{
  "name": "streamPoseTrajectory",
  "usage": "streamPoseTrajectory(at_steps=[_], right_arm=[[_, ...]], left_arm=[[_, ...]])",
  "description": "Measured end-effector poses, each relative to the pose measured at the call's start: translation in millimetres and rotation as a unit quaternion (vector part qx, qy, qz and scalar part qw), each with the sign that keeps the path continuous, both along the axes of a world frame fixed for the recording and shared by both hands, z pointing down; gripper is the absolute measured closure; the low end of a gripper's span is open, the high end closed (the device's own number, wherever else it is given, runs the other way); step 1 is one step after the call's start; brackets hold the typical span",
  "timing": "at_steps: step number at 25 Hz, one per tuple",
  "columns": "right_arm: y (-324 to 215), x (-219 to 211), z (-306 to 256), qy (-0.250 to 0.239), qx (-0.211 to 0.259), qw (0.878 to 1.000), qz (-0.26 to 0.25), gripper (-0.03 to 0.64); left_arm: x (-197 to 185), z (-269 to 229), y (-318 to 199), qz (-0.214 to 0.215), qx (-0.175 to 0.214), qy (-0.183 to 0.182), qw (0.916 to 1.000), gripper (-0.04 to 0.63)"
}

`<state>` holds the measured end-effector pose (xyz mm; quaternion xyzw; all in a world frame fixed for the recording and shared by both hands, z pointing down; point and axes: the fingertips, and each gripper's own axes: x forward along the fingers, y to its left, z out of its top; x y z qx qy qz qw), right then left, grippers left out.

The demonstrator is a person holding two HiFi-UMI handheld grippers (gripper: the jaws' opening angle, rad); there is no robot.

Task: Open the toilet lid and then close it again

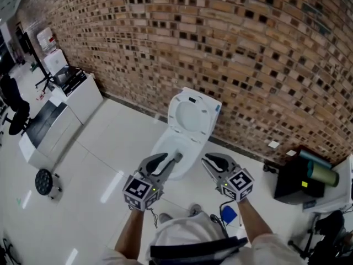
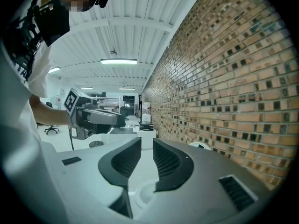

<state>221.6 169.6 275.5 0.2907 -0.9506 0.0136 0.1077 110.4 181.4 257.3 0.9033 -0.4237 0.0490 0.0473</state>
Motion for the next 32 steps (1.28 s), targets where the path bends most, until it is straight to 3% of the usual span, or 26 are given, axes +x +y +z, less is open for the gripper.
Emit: streamPoseTrajectory(at_steps=[3, 14, 24, 32], right_arm=[[-0.5, -3.9, 0.5, 0.003, -0.002, 1.000, -0.001, 0.534], [-14.5, -19.3, 4.2, 0.019, -0.010, 1.000, 0.007, 0.534], [-38.9, -1.6, 21.3, 0.036, -0.044, 0.995, 0.077, 0.534], [-33.0, -33.2, 43.4, 0.032, -0.062, 0.993, 0.098, 0.534]], left_arm=[[-1.3, -5.7, 3.1, -0.005, 0.009, 0.026, 0.9996, 0.479], [-33.8, -6.2, -1.5, -0.008, 0.033, 0.034, 0.9989, 0.479], [-70.7, 18.6, -8.5, 0.014, 0.019, 0.041, 0.9989, 0.479], [-91.0, 31.0, -33.0, 0.049, 0.004, 0.037, 0.9981, 0.479]])
